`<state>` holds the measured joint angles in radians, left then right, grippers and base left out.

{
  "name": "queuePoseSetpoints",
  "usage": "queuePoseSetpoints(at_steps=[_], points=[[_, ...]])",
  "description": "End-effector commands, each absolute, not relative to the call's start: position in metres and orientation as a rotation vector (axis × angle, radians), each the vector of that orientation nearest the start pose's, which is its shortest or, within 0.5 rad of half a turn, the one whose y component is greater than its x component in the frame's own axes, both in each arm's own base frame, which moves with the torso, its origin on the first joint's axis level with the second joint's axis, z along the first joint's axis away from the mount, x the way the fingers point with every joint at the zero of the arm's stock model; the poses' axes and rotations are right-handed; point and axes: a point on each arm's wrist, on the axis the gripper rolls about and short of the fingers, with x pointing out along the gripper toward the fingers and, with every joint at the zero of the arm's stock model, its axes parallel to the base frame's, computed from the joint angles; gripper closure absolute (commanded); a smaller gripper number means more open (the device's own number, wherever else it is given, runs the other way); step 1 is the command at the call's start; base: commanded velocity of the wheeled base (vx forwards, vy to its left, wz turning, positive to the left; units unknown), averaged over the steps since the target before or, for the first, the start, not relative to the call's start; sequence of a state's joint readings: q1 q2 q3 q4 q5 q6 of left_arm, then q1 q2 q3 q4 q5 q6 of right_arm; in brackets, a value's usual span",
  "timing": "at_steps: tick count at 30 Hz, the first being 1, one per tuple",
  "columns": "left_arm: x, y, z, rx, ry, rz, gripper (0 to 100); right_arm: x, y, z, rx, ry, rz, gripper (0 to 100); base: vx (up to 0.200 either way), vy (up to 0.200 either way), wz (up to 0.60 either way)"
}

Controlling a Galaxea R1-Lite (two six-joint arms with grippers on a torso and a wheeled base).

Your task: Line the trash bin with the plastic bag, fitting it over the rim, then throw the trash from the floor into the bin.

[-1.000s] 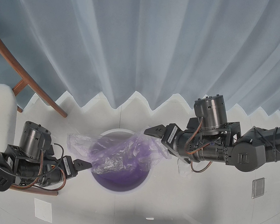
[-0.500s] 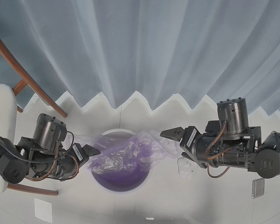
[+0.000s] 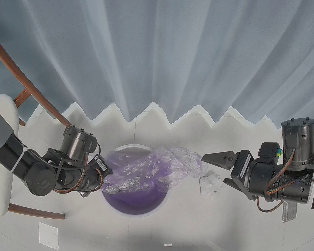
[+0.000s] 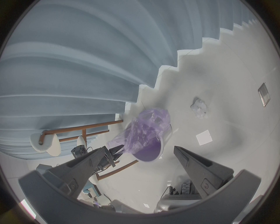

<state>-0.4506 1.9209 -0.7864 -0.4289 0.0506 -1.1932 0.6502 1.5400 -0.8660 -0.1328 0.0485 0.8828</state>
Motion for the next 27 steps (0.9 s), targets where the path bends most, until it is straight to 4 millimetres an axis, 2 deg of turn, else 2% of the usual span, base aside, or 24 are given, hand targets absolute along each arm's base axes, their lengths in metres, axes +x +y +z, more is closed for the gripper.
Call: queuePoseSetpoints(at_steps=[1, 2, 3, 5, 6, 8, 9, 12, 17, 18, 22, 24, 25, 27], points=[[0.264, -0.141, 0.091, -0.891, 0.840, 0.047, 100, 0.184, 0.171, 0.188, 0.628, 0.864, 0.449, 0, 0.000, 0.000, 0.00], [0.247, -0.139, 0.093, -0.832, 0.842, 0.023, 100, 0.164, 0.183, 0.174, 0.602, 0.951, 0.483, 0, 0.000, 0.000, 0.00], [0.235, -0.137, 0.096, -0.799, 0.841, 0.001, 100, 0.158, 0.190, 0.171, 0.608, 0.985, 0.494, 0, 0.000, 0.000, 0.00], [0.232, -0.136, 0.096, -0.790, 0.841, -0.003, 100, 0.156, 0.192, 0.170, 0.610, 0.993, 0.496, 0, 0.000, 0.000, 0.00], [0.210, -0.124, 0.098, -0.719, 0.843, -0.036, 100, 0.160, 0.209, 0.161, 0.633, 1.049, 0.476, 0, 0.000, 0.000, 0.00], [0.206, -0.122, 0.098, -0.699, 0.844, -0.043, 100, 0.165, 0.215, 0.160, 0.632, 1.052, 0.469, 0, 0.000, 0.000, 0.00], [0.197, -0.114, 0.096, -0.663, 0.848, -0.044, 100, 0.175, 0.229, 0.154, 0.628, 1.067, 0.450, 0, 0.000, 0.000, 0.00], [0.185, -0.110, 0.097, -0.661, 0.849, -0.065, 100, 0.190, 0.247, 0.141, 0.621, 1.090, 0.426, 0, 0.000, 0.000, 0.00], [0.174, -0.108, 0.095, -0.648, 0.866, -0.079, 100, 0.214, 0.271, 0.142, 0.637, 1.054, 0.418, 0, 0.000, 0.000, 0.00], [0.172, -0.107, 0.094, -0.647, 0.872, -0.079, 100, 0.229, 0.279, 0.140, 0.644, 1.038, 0.393, 0, 0.000, 0.000, 0.00], [0.169, -0.105, 0.093, -0.644, 0.876, -0.075, 100, 0.254, 0.290, 0.145, 0.663, 1.012, 0.365, 0, 0.000, 0.000, 0.00], [0.169, -0.105, 0.093, -0.644, 0.876, -0.075, 100, 0.258, 0.291, 0.145, 0.667, 1.008, 0.362, 0, 0.000, 0.000, 0.00], [0.169, -0.106, 0.092, -0.641, 0.880, -0.077, 100, 0.271, 0.294, 0.150, 0.678, 0.998, 0.348, 0, 0.000, 0.000, 0.00], [0.168, -0.106, 0.092, -0.637, 0.881, -0.082, 100, 0.278, 0.297, 0.151, 0.682, 0.996, 0.339, 0, 0.000, 0.000, 0.00]])
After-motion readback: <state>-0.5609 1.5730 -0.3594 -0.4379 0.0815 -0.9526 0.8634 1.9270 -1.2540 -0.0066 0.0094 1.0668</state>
